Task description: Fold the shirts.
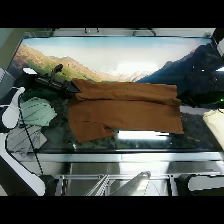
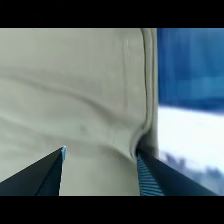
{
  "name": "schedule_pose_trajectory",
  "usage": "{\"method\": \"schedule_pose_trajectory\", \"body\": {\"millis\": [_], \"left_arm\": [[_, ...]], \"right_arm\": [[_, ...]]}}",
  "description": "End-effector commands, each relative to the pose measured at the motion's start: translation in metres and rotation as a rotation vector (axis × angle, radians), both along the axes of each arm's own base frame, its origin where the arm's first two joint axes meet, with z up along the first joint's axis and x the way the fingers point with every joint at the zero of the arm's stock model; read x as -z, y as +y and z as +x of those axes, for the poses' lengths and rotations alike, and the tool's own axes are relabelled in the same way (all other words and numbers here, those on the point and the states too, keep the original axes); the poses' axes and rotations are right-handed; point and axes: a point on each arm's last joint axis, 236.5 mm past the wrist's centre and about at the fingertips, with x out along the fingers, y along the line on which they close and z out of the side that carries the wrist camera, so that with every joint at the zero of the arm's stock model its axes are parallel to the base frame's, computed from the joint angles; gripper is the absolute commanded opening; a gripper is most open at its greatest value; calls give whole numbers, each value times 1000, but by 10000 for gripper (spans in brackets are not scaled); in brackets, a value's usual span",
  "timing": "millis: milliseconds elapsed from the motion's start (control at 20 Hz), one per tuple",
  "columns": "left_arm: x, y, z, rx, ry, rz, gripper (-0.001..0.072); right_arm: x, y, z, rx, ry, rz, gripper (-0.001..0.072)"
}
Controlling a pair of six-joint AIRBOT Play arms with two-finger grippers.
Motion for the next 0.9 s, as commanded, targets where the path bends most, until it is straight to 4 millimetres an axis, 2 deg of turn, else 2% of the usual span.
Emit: {"method": "schedule_pose_trajectory", "body": {"millis": [0,100,300,450,550,650,850], "left_arm": [[-25,21,-19,-2,119,-38,701],[-30,27,-45,-5,181,-60,701],[-20,30,-109,-98,277,-77,701],[10,46,-154,-168,336,56,699],[28,52,-167,-205,335,138,692],[37,49,-172,-238,340,147,692],[60,31,-176,-208,364,176,693]], "right_arm": [[-2,-2,-35,-72,84,55,488],[2,-2,-67,-90,157,110,364],[17,-7,-116,-5,183,132,364],[26,-20,-129,75,155,84,364],[26,-17,-129,72,155,86,365],[23,-16,-124,88,139,105,365],[18,-12,-122,85,129,131,365]]}}
